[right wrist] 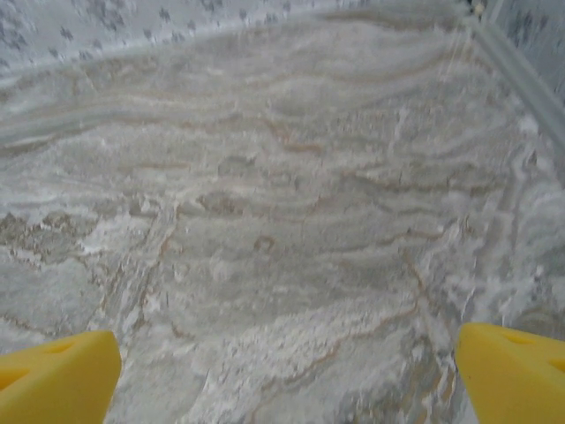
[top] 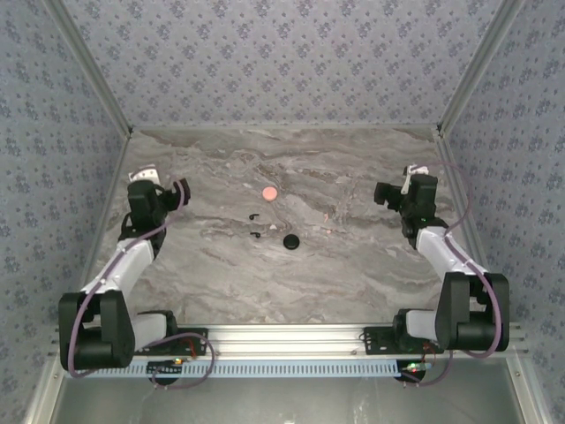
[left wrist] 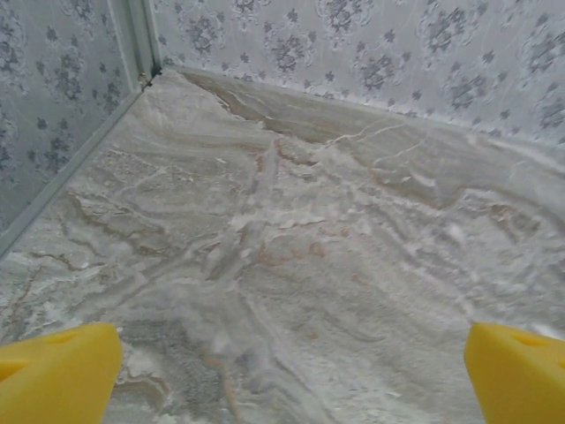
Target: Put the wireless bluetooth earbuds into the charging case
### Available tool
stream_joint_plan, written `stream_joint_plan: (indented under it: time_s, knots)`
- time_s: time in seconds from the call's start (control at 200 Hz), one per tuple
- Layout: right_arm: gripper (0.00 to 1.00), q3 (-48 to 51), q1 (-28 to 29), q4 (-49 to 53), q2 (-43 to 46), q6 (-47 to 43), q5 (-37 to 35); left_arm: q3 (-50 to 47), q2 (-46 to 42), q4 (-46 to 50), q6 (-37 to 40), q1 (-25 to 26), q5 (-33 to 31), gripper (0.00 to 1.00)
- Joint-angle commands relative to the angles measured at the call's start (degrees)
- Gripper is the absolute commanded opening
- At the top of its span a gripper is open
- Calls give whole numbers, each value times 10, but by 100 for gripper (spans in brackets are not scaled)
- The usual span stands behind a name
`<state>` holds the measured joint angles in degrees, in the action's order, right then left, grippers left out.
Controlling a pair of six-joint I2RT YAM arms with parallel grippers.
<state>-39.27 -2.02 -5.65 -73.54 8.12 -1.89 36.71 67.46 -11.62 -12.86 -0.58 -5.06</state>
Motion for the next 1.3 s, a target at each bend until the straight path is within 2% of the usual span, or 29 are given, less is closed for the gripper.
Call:
stream_joint_plan:
  time_s: [0.0, 0.105, 0.385, 0.605, 0.705, 0.954, 1.039, 1.294]
  knots:
    - [100, -33, 6, 160, -3, 45, 28, 51, -4, 161, -68, 9, 53, 99]
    - [100, -61, 13, 212, -5, 64, 61, 93, 15, 230, -75, 35, 82, 99]
    - [100, -93, 55, 307, 3, 71, 123, 209, 115, 347, -59, 142, 91, 99]
    - [100, -114, 111, 350, 4, 84, 112, 325, 244, 394, -61, 202, 82, 99]
    - [100, -125, 127, 363, -1, 93, 108, 384, 313, 407, -69, 223, 102, 93]
    - [100, -145, 147, 373, -23, 95, 111, 500, 446, 400, -106, 245, 147, 84]
    - [100, -154, 150, 379, -32, 95, 112, 539, 486, 406, -105, 247, 169, 84]
    - [100, -165, 160, 384, -48, 99, 107, 612, 569, 427, -101, 252, 179, 83]
